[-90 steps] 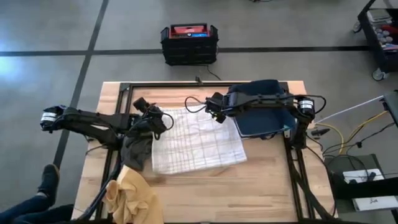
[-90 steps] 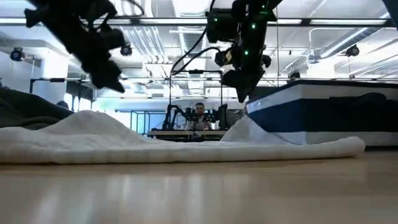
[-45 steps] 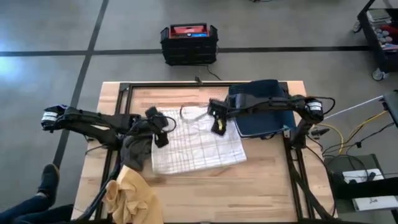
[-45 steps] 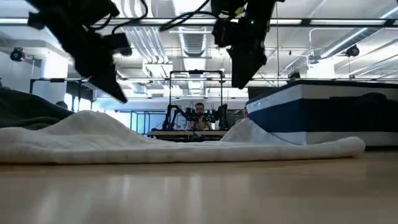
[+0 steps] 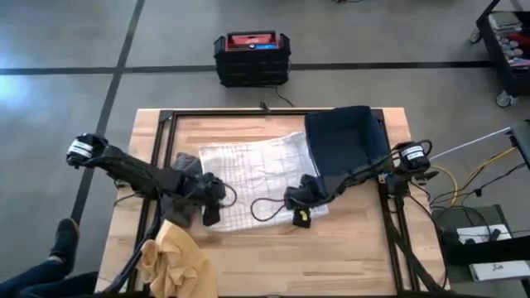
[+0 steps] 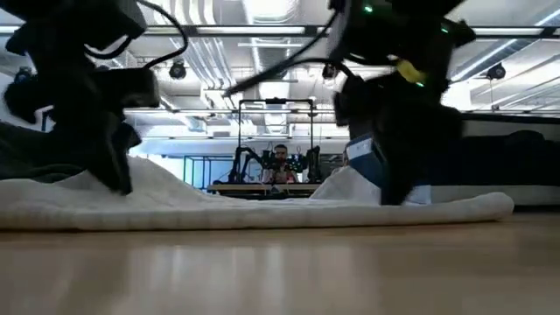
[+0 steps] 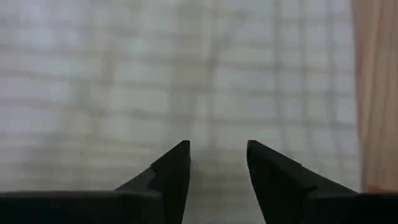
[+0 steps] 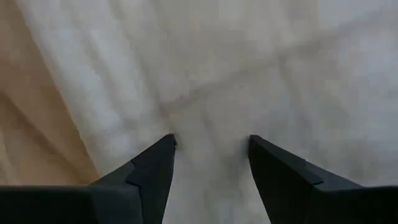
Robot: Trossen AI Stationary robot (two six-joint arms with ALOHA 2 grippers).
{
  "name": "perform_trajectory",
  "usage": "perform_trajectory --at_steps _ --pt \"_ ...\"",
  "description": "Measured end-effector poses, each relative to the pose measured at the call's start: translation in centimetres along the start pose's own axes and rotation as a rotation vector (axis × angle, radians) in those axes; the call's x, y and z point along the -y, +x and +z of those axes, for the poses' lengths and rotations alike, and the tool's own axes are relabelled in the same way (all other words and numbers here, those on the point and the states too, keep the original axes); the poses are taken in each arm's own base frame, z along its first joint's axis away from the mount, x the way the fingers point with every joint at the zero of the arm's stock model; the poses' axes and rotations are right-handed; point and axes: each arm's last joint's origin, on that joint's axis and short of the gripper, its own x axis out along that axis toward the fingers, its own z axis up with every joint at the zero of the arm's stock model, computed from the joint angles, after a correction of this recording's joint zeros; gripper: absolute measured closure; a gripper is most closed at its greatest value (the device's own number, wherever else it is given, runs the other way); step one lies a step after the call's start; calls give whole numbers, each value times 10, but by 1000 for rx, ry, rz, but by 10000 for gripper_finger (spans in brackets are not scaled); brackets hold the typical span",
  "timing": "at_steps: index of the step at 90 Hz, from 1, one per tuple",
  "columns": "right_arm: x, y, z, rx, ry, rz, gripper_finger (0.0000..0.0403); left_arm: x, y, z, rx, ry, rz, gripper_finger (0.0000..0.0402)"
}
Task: Fold towel
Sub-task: Fold the white towel
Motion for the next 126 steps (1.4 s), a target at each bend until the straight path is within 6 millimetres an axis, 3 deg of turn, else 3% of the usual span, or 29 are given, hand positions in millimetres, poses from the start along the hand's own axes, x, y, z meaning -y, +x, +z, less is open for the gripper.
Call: perform_trajectory --at_steps 29,47,62,77,89,98,111,126 --pt "-57 -2 -42 3 -14 37 239 66 20 -24 -68 -25 -117 299" --pt "-95 -11 -75 -9 48 86 250 110 13 -22 -47 17 -178 306" --pt "-129 -20 -105 -18 116 169 259 132 11 -16 -65 38 -177 316" --pt "-151 -39 -119 -80 94 219 270 142 -10 0 -131 43 -71 326" --pt "-160 -63 -104 48 23 221 280 146 -43 16 -54 58 59 327" --pt "-161 -70 -94 192 -52 162 286 145 -53 18 60 68 175 327" --pt "-154 -68 -82 274 -65 90 291 129 -41 15 92 65 272 327" --pt "-149 -55 -82 259 -63 55 280 100 -4 -5 -115 33 186 327"
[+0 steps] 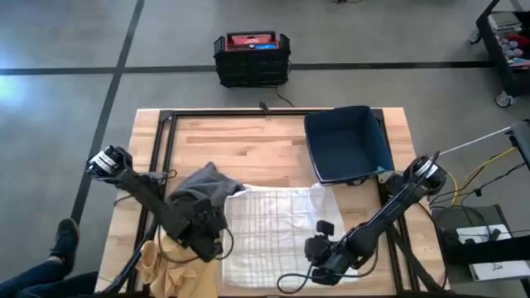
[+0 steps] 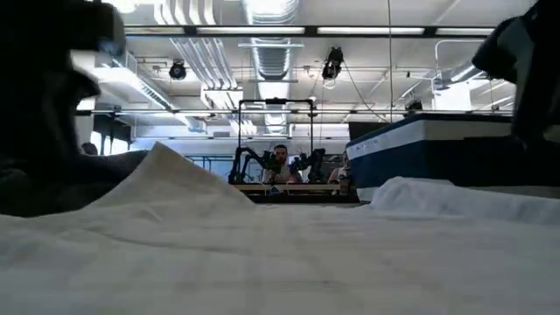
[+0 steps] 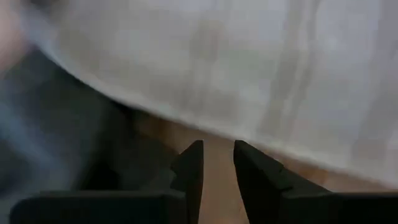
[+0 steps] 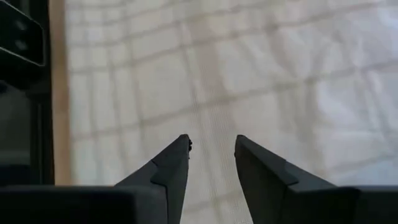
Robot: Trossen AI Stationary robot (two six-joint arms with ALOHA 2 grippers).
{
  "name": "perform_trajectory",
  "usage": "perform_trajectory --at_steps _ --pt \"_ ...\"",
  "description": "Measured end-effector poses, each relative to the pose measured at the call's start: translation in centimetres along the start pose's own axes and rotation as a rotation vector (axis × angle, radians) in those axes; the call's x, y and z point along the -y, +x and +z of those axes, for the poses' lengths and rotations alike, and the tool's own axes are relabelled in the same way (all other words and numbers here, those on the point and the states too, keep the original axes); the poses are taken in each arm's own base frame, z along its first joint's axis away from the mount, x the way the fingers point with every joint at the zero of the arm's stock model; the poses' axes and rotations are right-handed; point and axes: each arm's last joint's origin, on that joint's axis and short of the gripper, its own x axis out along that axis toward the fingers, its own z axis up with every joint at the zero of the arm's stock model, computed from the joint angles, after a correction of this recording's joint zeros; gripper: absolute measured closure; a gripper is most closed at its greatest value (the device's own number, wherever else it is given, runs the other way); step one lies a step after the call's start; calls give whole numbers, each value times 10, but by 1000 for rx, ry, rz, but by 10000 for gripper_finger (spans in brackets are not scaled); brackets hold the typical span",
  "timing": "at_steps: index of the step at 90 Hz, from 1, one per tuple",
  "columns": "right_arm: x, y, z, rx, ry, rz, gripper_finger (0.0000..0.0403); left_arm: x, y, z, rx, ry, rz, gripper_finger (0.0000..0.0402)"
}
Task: Fold towel
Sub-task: Fold the white towel
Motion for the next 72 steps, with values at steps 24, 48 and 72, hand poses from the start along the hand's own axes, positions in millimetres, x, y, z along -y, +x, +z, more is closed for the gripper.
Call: perform_trajectory --at_steps 24,48,72 --pt "1 25 -11 -44 -23 -55 258 -61 38 -5 20 -60 218 326" --pt "-1 32 -11 -68 -4 -18 249 -150 51 6 52 -228 557 326" --pt "-4 -6 10 -75 -26 36 260 -133 0 21 230 -296 157 326"
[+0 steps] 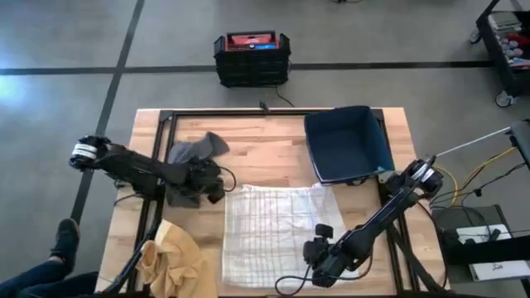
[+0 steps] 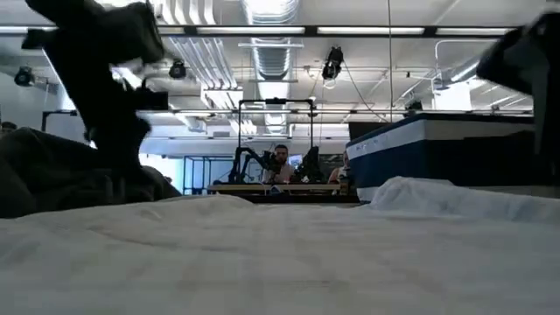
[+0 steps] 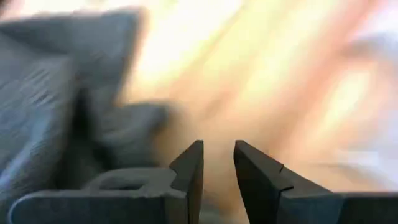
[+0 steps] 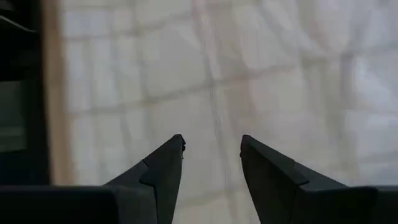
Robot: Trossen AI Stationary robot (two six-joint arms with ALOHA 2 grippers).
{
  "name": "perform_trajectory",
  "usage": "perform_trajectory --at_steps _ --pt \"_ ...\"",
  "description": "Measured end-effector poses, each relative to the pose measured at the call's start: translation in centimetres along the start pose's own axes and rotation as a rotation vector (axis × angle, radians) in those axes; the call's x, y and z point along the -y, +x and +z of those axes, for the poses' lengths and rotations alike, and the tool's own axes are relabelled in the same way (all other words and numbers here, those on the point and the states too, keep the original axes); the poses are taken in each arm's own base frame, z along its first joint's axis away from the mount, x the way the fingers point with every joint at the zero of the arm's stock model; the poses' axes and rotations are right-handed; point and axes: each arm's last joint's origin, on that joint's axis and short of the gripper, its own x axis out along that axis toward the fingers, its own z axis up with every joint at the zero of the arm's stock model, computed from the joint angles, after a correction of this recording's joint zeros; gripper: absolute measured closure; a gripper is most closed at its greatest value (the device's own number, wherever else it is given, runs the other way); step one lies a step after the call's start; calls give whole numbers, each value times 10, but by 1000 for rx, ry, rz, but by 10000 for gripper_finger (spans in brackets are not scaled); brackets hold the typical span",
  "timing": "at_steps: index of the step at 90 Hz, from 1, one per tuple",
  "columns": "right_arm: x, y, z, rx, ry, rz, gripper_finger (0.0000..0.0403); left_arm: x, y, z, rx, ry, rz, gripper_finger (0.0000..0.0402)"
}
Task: Fold towel
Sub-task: Fold the white towel
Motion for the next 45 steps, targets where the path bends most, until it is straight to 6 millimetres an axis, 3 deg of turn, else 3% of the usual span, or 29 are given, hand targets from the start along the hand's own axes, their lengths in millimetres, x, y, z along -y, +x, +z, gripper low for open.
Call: perform_trajectory --at_steps 11,18,31,45 --pt "2 -14 4 2 -27 -23 265 19 -27 4 178 2 -212 326" --pt "4 -14 4 32 -29 -54 266 20 -28 2 229 9 -184 327" --pt "7 -2 0 45 -24 -92 267 9 -3 7 219 -38 -22 327" --pt "7 11 -3 29 1 -98 259 -2 41 9 -1 -4 -12 327"
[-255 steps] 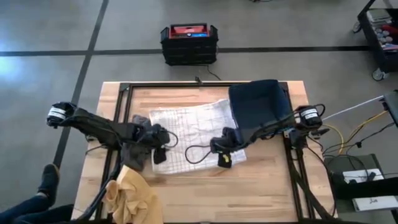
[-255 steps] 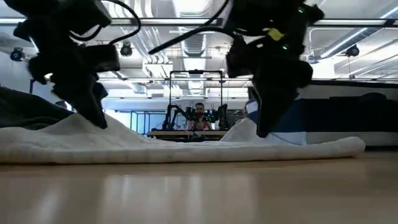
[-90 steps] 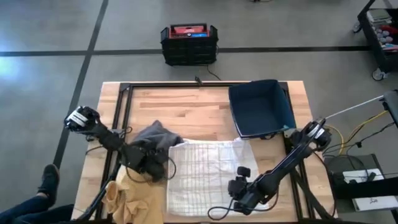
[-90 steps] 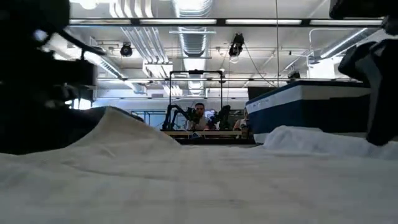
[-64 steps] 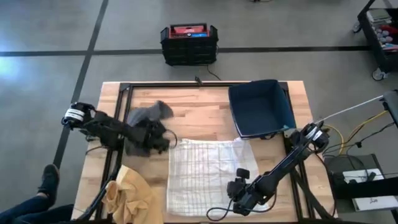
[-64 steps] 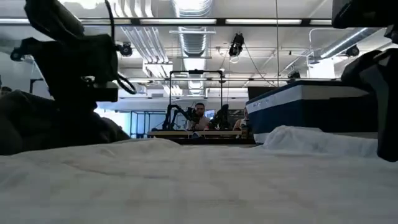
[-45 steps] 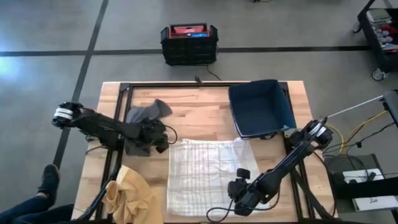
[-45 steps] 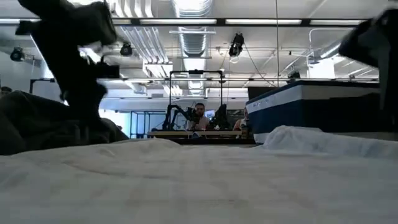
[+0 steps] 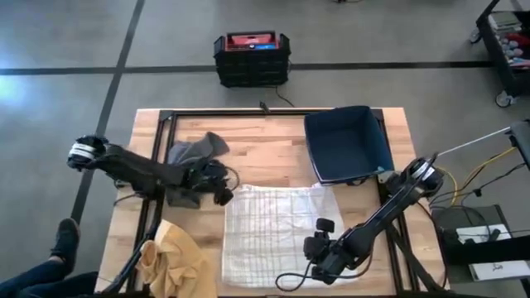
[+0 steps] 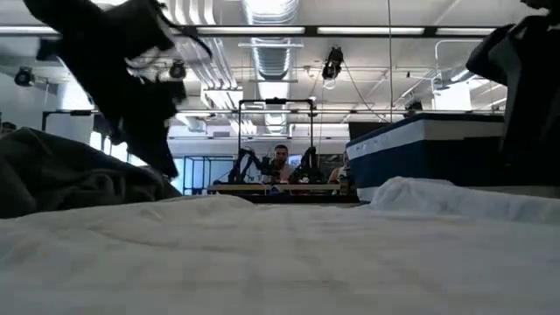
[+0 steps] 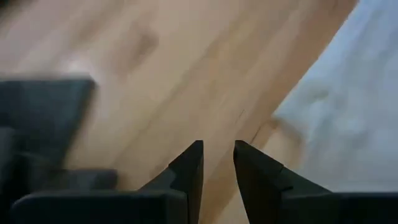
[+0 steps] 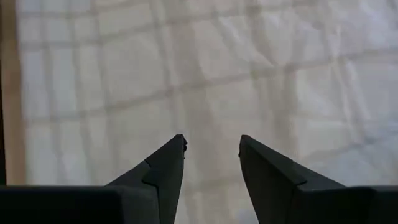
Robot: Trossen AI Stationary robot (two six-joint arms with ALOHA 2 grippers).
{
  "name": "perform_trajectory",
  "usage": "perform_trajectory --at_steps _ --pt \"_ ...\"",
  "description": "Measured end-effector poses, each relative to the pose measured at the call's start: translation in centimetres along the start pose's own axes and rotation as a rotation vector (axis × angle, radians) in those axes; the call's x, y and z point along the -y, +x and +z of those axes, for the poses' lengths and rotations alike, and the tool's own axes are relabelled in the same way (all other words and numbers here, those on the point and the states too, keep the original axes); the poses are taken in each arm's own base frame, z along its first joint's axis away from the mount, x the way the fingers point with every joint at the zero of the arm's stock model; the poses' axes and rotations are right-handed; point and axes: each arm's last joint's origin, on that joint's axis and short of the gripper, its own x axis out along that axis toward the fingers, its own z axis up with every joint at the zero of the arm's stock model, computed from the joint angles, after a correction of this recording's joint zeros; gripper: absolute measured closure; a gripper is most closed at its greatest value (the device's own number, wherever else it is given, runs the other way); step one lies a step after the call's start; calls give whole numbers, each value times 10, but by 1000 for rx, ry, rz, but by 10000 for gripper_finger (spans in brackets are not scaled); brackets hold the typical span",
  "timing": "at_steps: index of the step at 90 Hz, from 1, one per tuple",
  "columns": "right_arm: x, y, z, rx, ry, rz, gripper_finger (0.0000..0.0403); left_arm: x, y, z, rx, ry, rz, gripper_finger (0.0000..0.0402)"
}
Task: Fold towel
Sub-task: Fold the white towel
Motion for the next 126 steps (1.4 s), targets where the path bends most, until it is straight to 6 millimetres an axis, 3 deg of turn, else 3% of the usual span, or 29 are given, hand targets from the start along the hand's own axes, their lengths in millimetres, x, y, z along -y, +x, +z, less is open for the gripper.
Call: perform_trajectory --at_steps 10,21,43,58,67,75,88,97,110,118,126 --pt "-1 4 -2 -10 0 -9 252 7 21 -8 -104 60 -40 327" --pt "-2 5 -3 -11 8 -9 246 21 28 -15 -117 110 -63 327" --pt "-1 5 -3 -9 2 -10 249 86 -14 5 44 150 -480 327" --pt "2 8 -4 -16 1 -22 257 114 -19 7 97 220 -537 327" --pt "3 10 -5 -23 -1 -28 261 111 -25 14 57 281 -348 327" --pt "5 11 -8 -29 -3 -34 264 96 -32 18 31 313 -89 327" --pt "5 12 -8 -35 8 -31 268 70 -31 20 -22 343 109 326" --pt "6 13 -10 -33 38 -33 267 60 -12 15 -52 338 49 319" --pt "7 15 -11 -31 38 -39 260 66 3 26 92 248 -265 295" --pt "8 16 -13 -34 37 -42 255 67 9 33 211 205 -305 279" --pt "8 16 -13 -33 37 -41 252 62 22 31 194 213 -270 270"
